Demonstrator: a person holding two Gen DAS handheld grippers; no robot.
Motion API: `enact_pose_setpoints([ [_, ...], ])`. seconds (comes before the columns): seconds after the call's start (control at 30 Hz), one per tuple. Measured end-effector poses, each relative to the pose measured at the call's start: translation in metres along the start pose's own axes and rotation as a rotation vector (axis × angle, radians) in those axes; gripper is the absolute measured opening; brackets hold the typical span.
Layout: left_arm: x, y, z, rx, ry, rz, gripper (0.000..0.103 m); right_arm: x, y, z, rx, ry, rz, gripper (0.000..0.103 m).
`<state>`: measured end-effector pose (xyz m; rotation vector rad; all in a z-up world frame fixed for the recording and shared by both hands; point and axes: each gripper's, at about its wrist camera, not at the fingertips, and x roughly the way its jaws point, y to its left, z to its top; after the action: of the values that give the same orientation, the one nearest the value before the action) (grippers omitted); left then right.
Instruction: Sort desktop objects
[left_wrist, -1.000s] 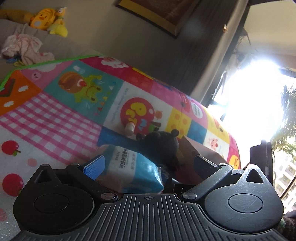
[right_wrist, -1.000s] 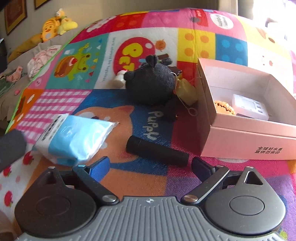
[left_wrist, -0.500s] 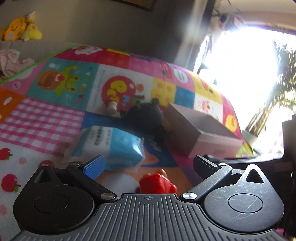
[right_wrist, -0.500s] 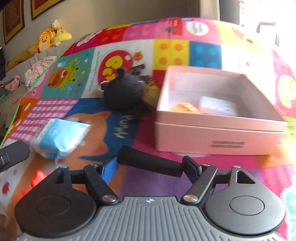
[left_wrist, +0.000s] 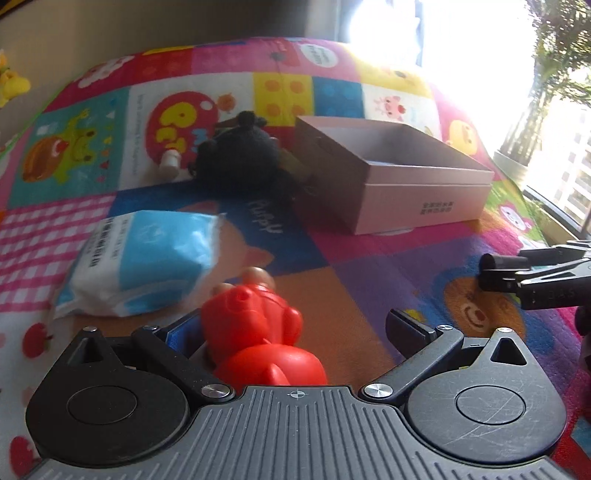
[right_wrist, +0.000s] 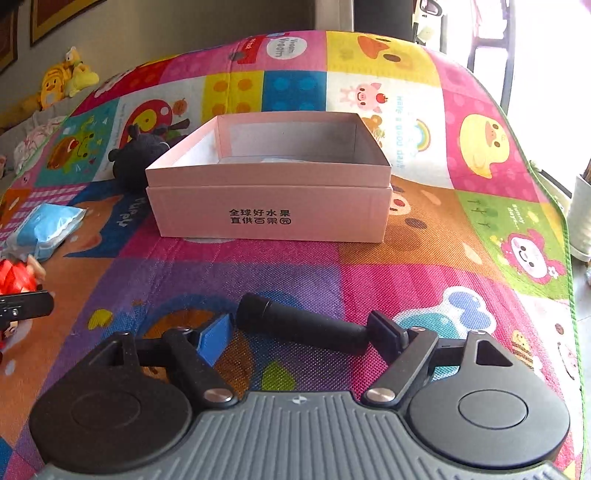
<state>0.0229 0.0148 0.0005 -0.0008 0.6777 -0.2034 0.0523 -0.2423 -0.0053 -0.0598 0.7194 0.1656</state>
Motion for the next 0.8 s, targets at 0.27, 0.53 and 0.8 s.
enact_pose_setpoints([
  [0.27,-0.01,-0.03,0.005,0.117,-0.073,0.078,0.103,0.004,-0.003,0.0,0.018,0.027,-0.005,0.1],
  [0.53,-0.019,-0.021,0.0,0.075,-0.006,-0.028,0.103,0.005,0.0,0.0,0.015,0.035,-0.024,0.103],
  [0.8,-0.027,-0.027,-0.007,0.25,0.0,0.178,0.103,0.005,0.0,0.0,0.016,0.035,-0.028,0.103],
])
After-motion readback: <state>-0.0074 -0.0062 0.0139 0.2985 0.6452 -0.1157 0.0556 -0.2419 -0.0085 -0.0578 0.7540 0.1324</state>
